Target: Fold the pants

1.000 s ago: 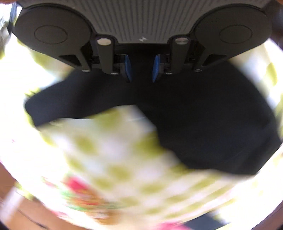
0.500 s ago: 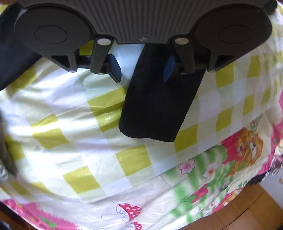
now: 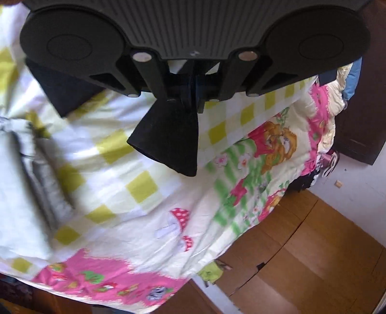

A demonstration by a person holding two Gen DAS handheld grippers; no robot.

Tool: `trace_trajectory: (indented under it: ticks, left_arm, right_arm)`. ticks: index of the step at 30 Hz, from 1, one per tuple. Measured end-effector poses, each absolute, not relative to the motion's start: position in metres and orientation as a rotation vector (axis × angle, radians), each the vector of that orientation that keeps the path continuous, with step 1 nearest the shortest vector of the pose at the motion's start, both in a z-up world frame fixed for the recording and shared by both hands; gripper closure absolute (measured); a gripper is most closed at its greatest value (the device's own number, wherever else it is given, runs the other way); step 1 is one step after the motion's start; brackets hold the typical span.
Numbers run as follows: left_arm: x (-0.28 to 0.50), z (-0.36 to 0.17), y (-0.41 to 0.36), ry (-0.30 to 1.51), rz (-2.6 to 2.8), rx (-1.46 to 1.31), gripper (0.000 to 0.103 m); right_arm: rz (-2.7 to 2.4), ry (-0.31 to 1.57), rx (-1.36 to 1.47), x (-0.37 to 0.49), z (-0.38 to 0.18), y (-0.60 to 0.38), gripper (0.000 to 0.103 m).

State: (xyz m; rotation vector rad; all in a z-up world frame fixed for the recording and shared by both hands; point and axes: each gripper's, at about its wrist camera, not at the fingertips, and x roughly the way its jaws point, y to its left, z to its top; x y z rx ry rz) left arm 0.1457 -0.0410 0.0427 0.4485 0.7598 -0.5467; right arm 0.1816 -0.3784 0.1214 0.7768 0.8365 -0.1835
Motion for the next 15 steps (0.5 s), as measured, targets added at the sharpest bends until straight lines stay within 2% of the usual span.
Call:
trace_trajectory:
  ticks: [5, 6, 8, 9, 11, 12, 14, 15]
  left_arm:
    - [0.135, 0.018, -0.065, 0.826, -0.617, 0.528, 0.065]
    - [0.132, 0.012, -0.069, 0.841, -0.624, 0.555, 0.065]
    - [0.124, 0.005, -0.076, 0.844, -0.632, 0.610, 0.065]
    - [0.121, 0.005, -0.078, 0.842, -0.632, 0.629, 0.065]
    - [0.119, 0.006, -0.082, 0.849, -0.631, 0.644, 0.065]
    - [0.120, 0.007, -0.084, 0.856, -0.631, 0.642, 0.065]
    - [0.122, 0.010, -0.089, 0.867, -0.629, 0.633, 0.065]
    - [0.123, 0.011, -0.090, 0.868, -0.630, 0.630, 0.065]
  right_arm:
    - [-0.306, 1.030, 0.830, 0.148, 0.030, -0.405, 0.096]
    - [-0.318, 1.031, 0.870, 0.142, 0.018, -0.409, 0.092]
    - [-0.333, 0.975, 0.929, 0.134, 0.010, -0.414, 0.091]
    - [-0.329, 0.954, 0.948, 0.134, 0.008, -0.415, 0.087]
    - [-0.333, 0.925, 0.992, 0.135, 0.003, -0.419, 0.073]
    - [-0.333, 0.917, 1.020, 0.135, -0.001, -0.423, 0.070]
    - [-0.349, 0.894, 1.056, 0.136, -0.004, -0.426, 0.078]
    - [-0.345, 0.874, 1.068, 0.137, -0.001, -0.428, 0.096]
